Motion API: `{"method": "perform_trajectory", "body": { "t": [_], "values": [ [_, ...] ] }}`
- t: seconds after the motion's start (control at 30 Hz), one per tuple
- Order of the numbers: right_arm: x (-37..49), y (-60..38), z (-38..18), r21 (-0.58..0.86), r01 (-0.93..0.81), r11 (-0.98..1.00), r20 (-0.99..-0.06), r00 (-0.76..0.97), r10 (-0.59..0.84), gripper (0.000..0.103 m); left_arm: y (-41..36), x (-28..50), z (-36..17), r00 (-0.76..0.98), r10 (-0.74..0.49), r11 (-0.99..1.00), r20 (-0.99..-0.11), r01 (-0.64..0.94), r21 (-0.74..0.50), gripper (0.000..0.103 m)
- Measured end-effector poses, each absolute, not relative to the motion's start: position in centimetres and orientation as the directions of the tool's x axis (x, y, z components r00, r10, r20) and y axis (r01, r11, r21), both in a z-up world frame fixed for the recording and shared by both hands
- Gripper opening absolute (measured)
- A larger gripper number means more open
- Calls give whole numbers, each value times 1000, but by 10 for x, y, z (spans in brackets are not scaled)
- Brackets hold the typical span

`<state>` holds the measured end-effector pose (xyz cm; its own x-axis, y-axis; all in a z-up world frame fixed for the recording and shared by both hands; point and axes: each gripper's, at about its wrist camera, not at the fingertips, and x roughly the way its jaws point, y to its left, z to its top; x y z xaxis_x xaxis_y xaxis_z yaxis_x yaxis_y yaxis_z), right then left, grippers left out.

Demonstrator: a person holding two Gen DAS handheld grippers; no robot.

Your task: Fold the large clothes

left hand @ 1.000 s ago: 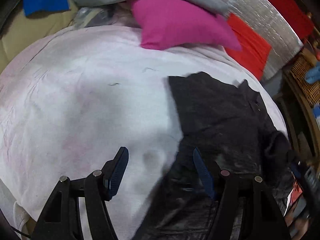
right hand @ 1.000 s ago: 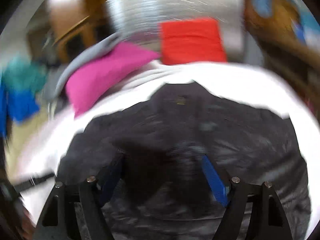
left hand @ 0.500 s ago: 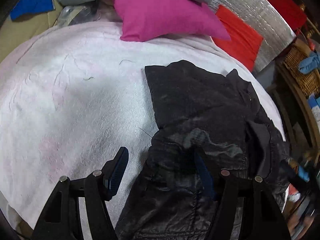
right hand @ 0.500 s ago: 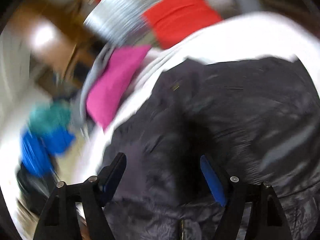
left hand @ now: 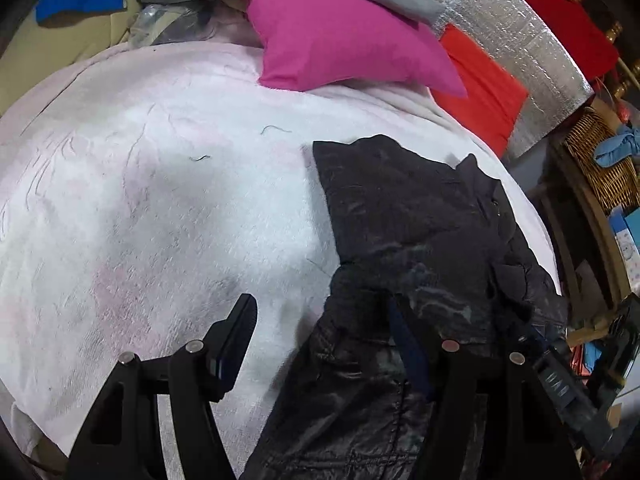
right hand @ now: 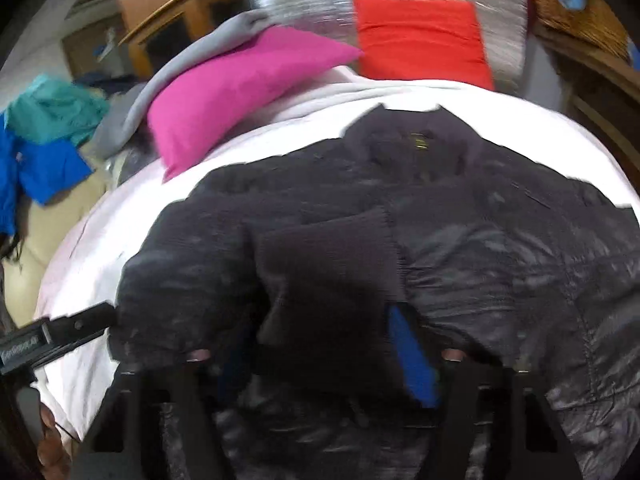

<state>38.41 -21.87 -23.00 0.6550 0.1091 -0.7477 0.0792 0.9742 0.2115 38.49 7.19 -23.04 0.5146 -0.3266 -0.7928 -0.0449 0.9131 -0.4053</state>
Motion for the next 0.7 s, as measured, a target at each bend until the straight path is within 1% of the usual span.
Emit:
{"method": "perform_trajectory", "body": {
  "t": [0.03,0.1,0.17,0.2,0.23,0.33,0.37,0.43,0.47,0.5,0.63,0.67,0.7],
  "values": [
    [380,-229,-227,210,106,972,-744,663,89,57,70,385,-230,514,-331,912,-791,-41,-408,68],
    [372,-257,-223,223,172,959,-735,677,49,34,66,387,-230,509,-342,908,-790,-36,-417,68],
    [370,-288,-228,268,238,933,-749,660,47,25,60,388,-231,500,-354,906,-790,-26,-422,68],
    [369,-306,-232,303,269,914,-755,653,58,15,57,388,-231,497,-357,907,-791,-19,-421,68],
    [367,-323,-235,336,303,892,-761,646,67,8,53,388,-232,492,-359,909,-793,-9,-417,68],
    [360,-362,-243,462,340,819,-746,649,151,6,46,388,-233,485,-361,913,-797,7,-409,68],
    [356,-374,-243,484,354,800,-742,651,161,6,44,388,-233,483,-363,912,-797,10,-410,68],
    [347,-394,-241,502,390,772,-733,665,141,6,42,388,-233,482,-365,912,-796,13,-410,68],
    [343,-405,-243,514,411,753,-729,672,131,8,41,388,-233,482,-369,911,-795,17,-412,68],
    [335,-424,-245,547,442,711,-721,681,130,8,39,388,-233,480,-372,911,-795,22,-413,68],
    [311,-471,-253,648,497,577,-692,700,175,10,30,389,-233,475,-367,918,-800,45,-394,68],
    [305,-483,-255,696,496,519,-665,719,204,11,28,390,-233,475,-361,921,-803,46,-387,68],
    [301,-493,-258,756,475,450,-619,743,256,14,26,390,-233,477,-354,924,-805,47,-379,68]
  ]
}}
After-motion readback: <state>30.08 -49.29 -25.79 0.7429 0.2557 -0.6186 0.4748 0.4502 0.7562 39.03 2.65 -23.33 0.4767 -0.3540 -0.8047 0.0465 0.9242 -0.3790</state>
